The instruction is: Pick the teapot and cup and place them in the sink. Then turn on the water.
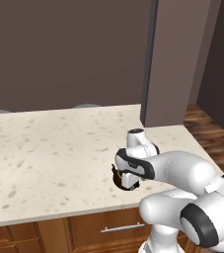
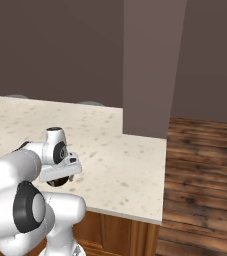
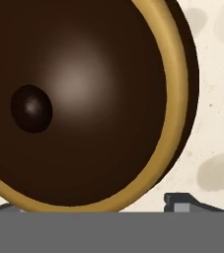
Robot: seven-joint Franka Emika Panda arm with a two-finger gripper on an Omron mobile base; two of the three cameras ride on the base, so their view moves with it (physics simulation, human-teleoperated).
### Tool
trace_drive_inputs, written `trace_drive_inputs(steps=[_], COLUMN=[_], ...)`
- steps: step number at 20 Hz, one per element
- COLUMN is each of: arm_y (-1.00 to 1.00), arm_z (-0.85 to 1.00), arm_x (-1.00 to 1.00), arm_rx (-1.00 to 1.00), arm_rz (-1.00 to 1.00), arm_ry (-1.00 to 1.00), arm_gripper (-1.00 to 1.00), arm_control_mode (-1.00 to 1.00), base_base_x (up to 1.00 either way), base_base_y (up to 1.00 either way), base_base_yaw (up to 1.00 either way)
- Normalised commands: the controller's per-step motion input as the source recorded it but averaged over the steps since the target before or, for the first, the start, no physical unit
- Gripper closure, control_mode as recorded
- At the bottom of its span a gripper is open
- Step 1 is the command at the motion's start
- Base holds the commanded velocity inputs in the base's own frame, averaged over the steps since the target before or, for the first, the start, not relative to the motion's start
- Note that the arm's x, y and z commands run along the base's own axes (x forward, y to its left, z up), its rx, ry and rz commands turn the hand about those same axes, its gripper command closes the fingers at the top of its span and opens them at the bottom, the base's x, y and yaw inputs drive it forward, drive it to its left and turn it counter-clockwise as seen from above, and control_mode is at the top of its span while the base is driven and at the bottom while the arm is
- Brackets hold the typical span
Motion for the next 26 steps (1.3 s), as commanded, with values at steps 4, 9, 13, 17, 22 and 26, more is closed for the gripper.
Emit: trace_drive_inputs(steps=[4, 9, 13, 17, 22, 26], arm_y=[0.00, 0.00, 0.00, 0.00, 0.00, 0.00], arm_z=[-0.35, -0.14, -0.03, 0.00, 0.19, 0.27], arm_x=[0.00, 0.00, 0.00, -0.03, -0.22, -0.22], arm_rx=[0.00, 0.00, 0.00, 0.00, 0.00, 0.00], arm_rz=[0.00, 0.00, 0.00, 0.00, 0.00, 0.00], arm_ry=[-0.04, -0.03, 0.00, 0.00, -0.05, -0.05], arm_gripper=[1.00, 1.00, 1.00, 1.00, 1.00, 1.00], arm_control_mode=[-1.00, -1.00, -1.00, -1.00, -1.00, -1.00], base_base_x=[0.00, 0.00, 0.00, 0.00, 0.00, 0.00], base_base_y=[0.00, 0.00, 0.00, 0.00, 0.00, 0.00], base_base_yaw=[0.00, 0.00, 0.00, 0.00, 0.00, 0.00])
